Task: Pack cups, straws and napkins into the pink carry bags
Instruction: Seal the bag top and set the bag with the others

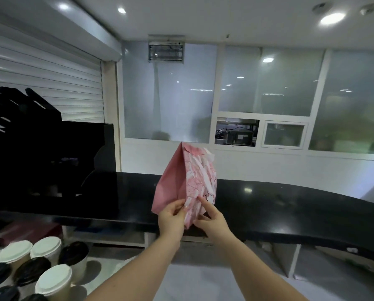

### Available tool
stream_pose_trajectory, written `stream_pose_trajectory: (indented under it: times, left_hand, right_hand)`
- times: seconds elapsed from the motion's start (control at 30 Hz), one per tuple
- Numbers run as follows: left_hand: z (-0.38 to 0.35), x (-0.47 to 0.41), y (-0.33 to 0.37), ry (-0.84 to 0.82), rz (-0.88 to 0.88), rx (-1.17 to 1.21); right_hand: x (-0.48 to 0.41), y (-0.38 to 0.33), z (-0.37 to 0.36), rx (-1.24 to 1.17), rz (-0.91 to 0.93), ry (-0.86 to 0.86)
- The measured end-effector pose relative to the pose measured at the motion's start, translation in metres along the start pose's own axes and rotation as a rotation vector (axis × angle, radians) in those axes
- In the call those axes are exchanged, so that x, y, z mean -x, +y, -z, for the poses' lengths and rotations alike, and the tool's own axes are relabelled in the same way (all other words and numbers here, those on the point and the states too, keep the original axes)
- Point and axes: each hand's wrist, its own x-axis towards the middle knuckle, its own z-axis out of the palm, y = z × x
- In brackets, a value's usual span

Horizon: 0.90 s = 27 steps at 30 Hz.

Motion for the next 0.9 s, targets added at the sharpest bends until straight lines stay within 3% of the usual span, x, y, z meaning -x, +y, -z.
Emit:
stream_pose_trajectory:
  times: [0.33, 0.43, 0.5, 0.57, 0.63, 0.7, 0.8, 0.9]
  left_hand:
    - [0.006, -0.107, -0.058, -0.269, 0.095, -0.214]
    - [0.022, -0.118, -0.055, -0.263, -0.118, -0.344]
    - [0.037, -0.127, -0.043, -0.162, -0.356, -0.424]
    - [0.050, -0.142, -0.029, -0.053, -0.482, -0.482]
    - [0.054, -0.161, -0.017, -0.053, -0.380, -0.490]
    - [0.050, -0.178, -0.009, -0.166, -0.244, -0.449]
    - [0.031, -0.198, 0.002, -0.320, -0.250, -0.476]
    - [0.013, -0.216, 0.005, -0.344, -0.230, -0.613]
  right_hand:
    - [-0.114, 0.062, -0.015, -0.015, -0.076, 0.155]
    - [-0.123, 0.065, -0.007, 0.000, -0.033, 0.175]
    - [-0.128, 0.062, -0.005, 0.032, 0.014, 0.202]
    - [-0.135, 0.054, -0.005, 0.042, 0.043, 0.240]
    - [-0.143, 0.045, -0.007, 0.095, 0.068, 0.301]
    - [-0.152, 0.036, -0.010, 0.172, 0.116, 0.354]
    - [-0.168, 0.019, -0.017, 0.259, 0.201, 0.404]
    - [-0.183, 0.005, -0.020, 0.422, 0.206, 0.404]
